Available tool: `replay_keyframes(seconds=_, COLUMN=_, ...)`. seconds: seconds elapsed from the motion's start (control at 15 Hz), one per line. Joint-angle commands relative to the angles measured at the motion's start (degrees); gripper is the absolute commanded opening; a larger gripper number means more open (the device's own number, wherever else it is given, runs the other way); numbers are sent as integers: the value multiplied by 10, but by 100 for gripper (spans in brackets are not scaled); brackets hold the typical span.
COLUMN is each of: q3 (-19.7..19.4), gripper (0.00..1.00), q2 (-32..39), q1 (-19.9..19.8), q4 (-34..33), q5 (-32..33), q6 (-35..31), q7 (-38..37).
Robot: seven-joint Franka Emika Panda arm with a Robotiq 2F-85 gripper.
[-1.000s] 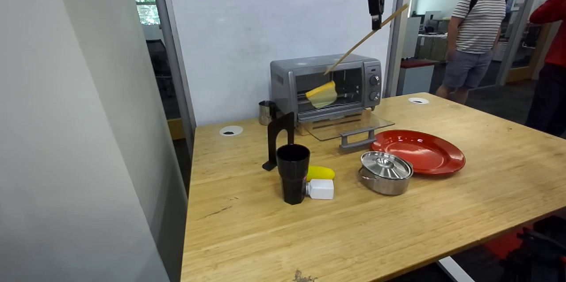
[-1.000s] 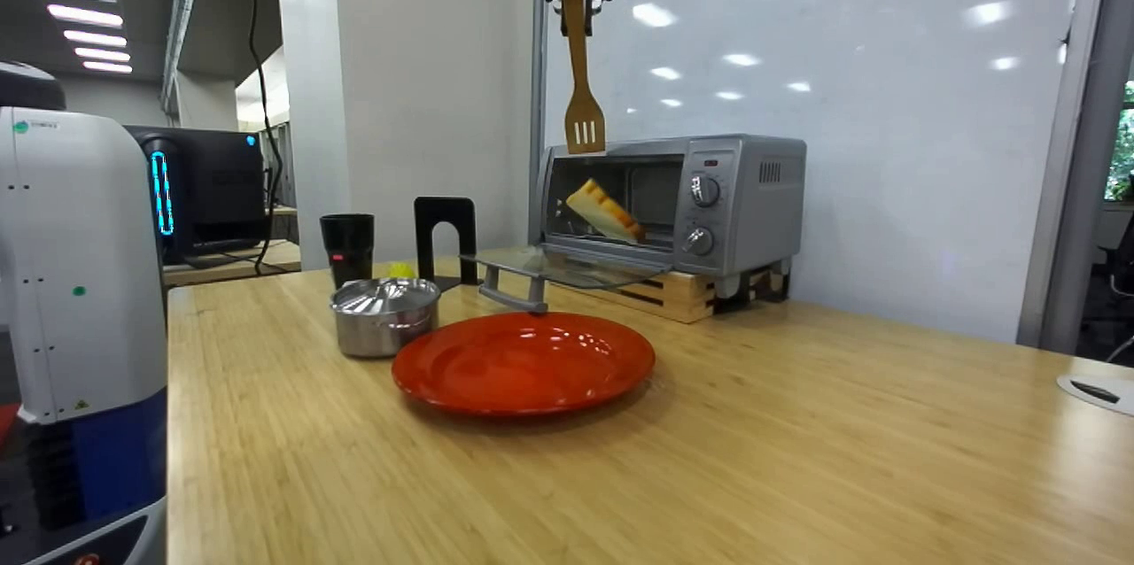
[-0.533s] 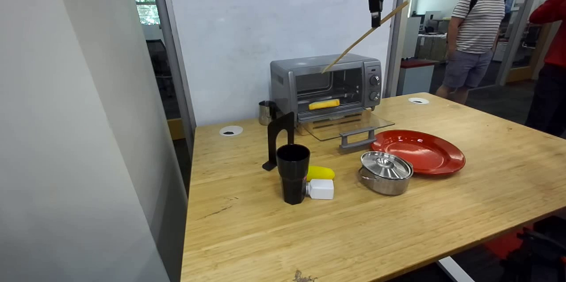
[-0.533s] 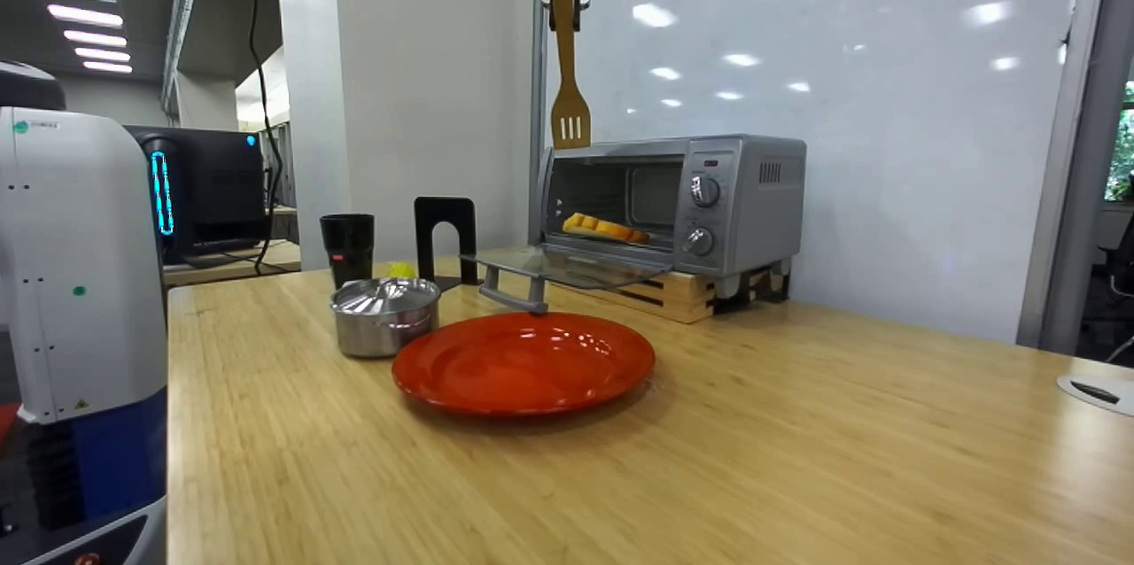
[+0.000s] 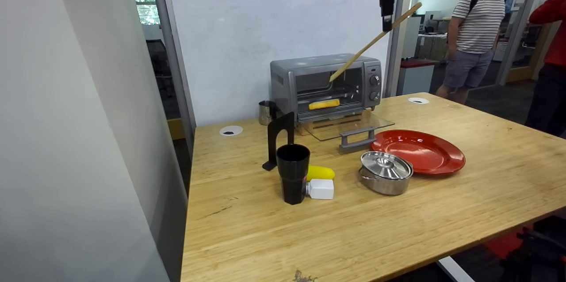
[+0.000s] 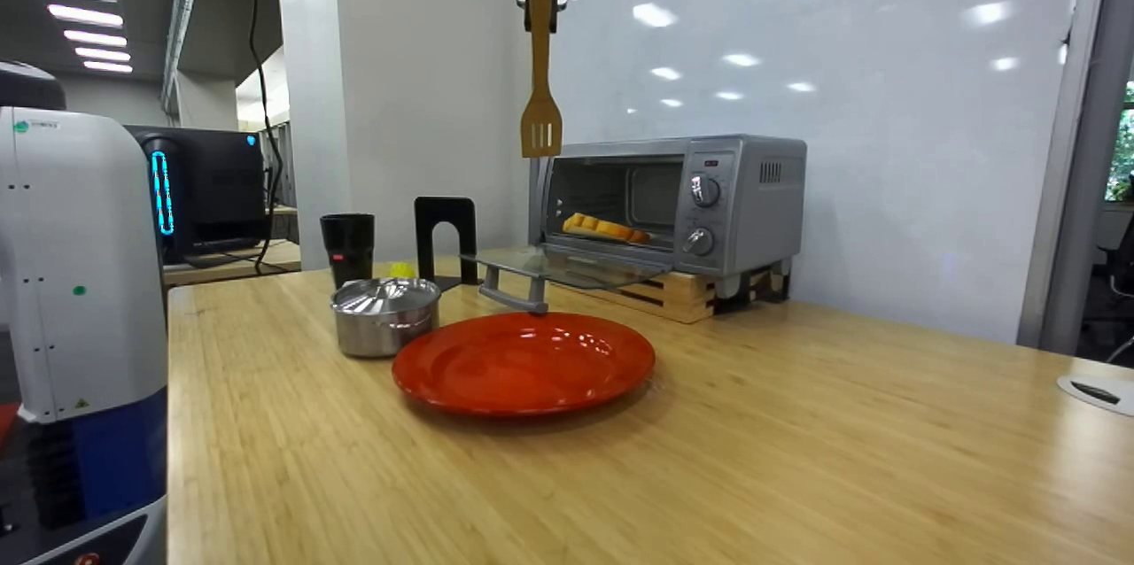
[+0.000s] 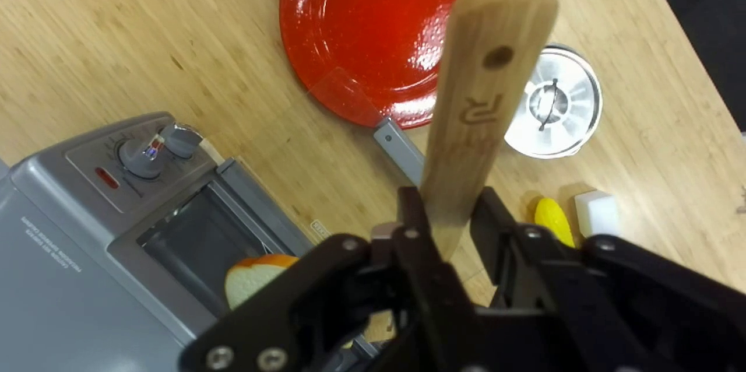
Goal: Open the oven door, pick up the slice of bread from the red plate using the wooden spatula and put it in the oven, close the oven door
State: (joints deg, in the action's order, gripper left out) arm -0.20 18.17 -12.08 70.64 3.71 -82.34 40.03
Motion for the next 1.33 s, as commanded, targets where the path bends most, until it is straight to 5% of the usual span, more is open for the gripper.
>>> replay_keyframes(seconds=0.0, q3=-4, gripper=6, q2=-89, q1=-11, q4=139, q5=11, q6=-58, q7=42)
replay_keyframes(seconds=0.93, q3=-111, gripper=6, q2=-365, q1=5, q4=542, q5=60, q6=-187, q7=197)
replay_keyframes(seconds=1.27, q3=-148, gripper=6, q2=-407, q1=18, q4=610, q5=59, q6=-196, q7=295)
